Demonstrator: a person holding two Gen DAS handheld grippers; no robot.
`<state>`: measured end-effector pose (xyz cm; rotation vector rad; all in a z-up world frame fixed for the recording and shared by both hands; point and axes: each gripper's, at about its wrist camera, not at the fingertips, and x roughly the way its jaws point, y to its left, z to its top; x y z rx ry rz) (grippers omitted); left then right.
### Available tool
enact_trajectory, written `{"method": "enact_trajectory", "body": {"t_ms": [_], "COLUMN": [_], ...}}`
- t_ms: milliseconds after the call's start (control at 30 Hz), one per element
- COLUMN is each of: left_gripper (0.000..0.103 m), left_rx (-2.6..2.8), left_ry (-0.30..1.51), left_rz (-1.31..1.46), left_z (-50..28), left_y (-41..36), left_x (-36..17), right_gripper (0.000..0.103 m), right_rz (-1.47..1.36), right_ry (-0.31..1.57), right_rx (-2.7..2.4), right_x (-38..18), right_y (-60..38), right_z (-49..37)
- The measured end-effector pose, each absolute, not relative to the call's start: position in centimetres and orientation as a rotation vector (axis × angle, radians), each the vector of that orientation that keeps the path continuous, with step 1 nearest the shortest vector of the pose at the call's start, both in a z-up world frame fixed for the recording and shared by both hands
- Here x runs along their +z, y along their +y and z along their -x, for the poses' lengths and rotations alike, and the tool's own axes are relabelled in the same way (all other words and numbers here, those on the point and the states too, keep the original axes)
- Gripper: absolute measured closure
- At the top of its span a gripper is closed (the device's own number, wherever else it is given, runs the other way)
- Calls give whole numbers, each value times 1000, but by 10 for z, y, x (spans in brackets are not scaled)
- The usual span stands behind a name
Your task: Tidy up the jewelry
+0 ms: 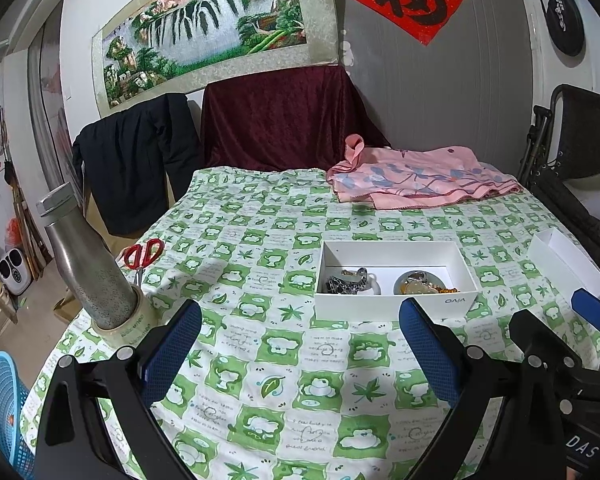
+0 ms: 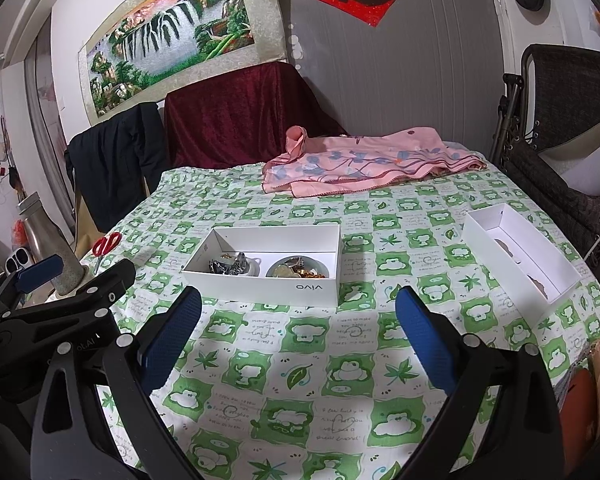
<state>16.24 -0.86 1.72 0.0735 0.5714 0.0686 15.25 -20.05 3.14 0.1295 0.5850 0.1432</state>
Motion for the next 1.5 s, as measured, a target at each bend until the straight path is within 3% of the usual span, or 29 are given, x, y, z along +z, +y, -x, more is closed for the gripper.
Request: {"method": "enact_trajectory", "body": {"t_ms": [1500], "left_gripper": [7], "left_rx": [59], "left_ry": [578], "left_rz": [-74], "left_z": [-166], "left_y": [-11], "left_x": [15], "right_gripper": [10], "right_rz": [-132], "right_ry": [586], "right_rx": [144], "right_x": [31], "right_y": [-202], "right_z": [-153]}}
